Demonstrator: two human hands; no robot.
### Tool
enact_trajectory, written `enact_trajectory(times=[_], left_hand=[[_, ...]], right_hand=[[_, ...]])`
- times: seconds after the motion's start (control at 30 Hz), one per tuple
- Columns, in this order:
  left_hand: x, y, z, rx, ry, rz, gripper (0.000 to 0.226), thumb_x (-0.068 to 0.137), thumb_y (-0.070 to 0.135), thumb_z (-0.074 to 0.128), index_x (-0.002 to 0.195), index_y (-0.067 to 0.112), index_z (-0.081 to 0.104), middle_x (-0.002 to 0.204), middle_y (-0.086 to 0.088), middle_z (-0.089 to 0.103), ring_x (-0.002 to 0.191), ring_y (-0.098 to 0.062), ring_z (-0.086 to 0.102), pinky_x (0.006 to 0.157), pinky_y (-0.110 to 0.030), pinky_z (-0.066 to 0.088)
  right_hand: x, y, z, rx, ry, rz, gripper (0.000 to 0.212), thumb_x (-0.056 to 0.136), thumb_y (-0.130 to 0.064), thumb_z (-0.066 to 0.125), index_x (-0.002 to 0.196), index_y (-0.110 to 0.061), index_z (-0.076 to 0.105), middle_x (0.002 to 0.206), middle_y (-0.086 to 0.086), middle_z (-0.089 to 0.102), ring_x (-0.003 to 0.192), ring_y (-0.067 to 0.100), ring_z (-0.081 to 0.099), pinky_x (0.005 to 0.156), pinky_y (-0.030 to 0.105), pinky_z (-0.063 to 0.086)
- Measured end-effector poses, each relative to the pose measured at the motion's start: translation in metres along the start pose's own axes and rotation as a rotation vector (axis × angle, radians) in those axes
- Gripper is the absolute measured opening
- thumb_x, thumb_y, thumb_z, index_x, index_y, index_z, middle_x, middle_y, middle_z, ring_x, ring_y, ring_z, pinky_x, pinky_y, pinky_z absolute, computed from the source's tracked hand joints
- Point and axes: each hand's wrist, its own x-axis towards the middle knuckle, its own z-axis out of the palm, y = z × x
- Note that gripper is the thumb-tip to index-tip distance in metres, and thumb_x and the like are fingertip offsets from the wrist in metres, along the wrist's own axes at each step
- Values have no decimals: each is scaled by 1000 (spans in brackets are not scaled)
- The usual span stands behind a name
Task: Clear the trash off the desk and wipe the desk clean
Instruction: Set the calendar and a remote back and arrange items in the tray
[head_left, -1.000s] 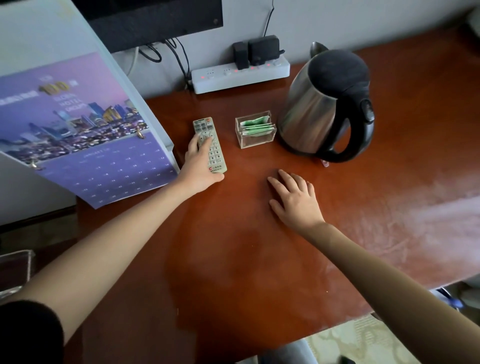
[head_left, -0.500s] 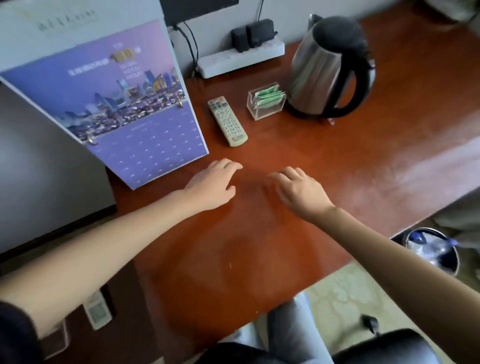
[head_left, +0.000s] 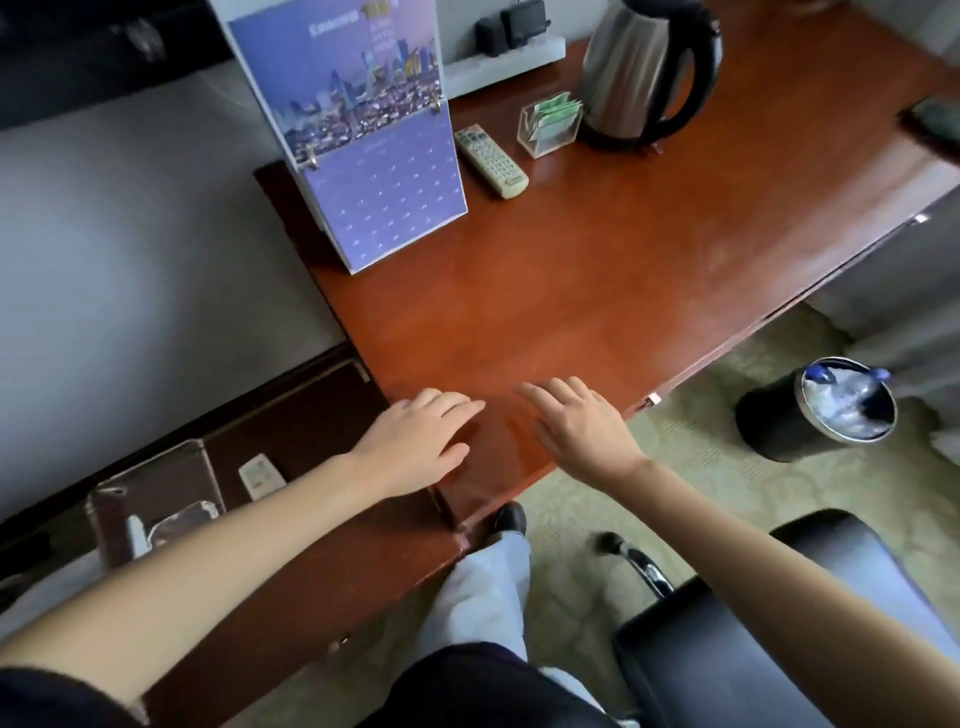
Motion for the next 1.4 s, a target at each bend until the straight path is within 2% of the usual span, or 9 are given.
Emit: enact_trajectory(times=[0.23,0.37,0.5,0.6,0.83,0.97,1.2,1.3,1.4], left_hand=[[-129,-5,63,32,-29,-111,59,94,37,43,147,22,22,145,2,37,132,-18,31,98,-36,37],[-192,-17,106,34,-154,-127,60,94,37,42,148,22,19,146,2,35,132,-19,31,100,-37,35],[-238,-37,133,21,-234,-125,57,96,34,38,148,23,19,147,3,32,132,-18,29,100,-37,34],[-266,-59,151,16,-249,-109,55,96,32,37,147,23,20,147,3,33,132,-17,30,100,-37,35],[-314,-174,188,41,-218,-136,56,95,35,39,147,24,21,144,4,37,131,-17,33,99,-38,37],[-319,-252,206,76,-151,-147,59,94,39,41,147,23,21,146,2,36,132,-19,34,100,-40,37],[-295,-350,226,220,-356,242,70,87,63,38,147,31,18,151,10,23,140,-12,16,115,-41,3],[-286,-370,230,200,-322,385,57,84,57,51,134,29,46,135,8,44,128,-13,36,114,-41,10],[-280,-382,239,236,-191,540,40,73,47,70,108,28,62,105,6,59,102,-16,56,105,-42,33]], right_hand=[[-86,-108,49,8,61,8,42,84,-23,41,122,-15,58,99,6,64,79,30,57,59,37,52],[-129,-168,91,66,-95,66,44,83,-16,54,127,-14,53,110,9,62,93,35,58,69,43,53],[-157,-217,124,78,-297,104,47,91,-23,46,137,-18,42,117,9,57,106,33,52,80,43,48],[-162,-250,147,82,-336,129,49,88,-21,52,136,-16,44,111,10,60,103,32,55,77,42,48],[-117,-306,215,-2,-362,232,49,78,-18,65,125,-15,55,90,8,63,83,32,61,62,40,51],[-72,-325,260,-10,-358,324,49,88,-23,54,135,-15,44,105,11,60,99,35,54,77,44,47],[7,-330,325,20,-246,438,61,88,-28,52,143,-17,28,143,8,37,122,33,38,97,45,37],[32,-329,345,58,-244,501,72,86,-33,58,145,-18,21,147,10,31,126,36,33,103,44,34],[43,-330,357,65,-234,562,81,81,-35,66,145,-15,19,137,12,39,121,35,38,98,43,37]])
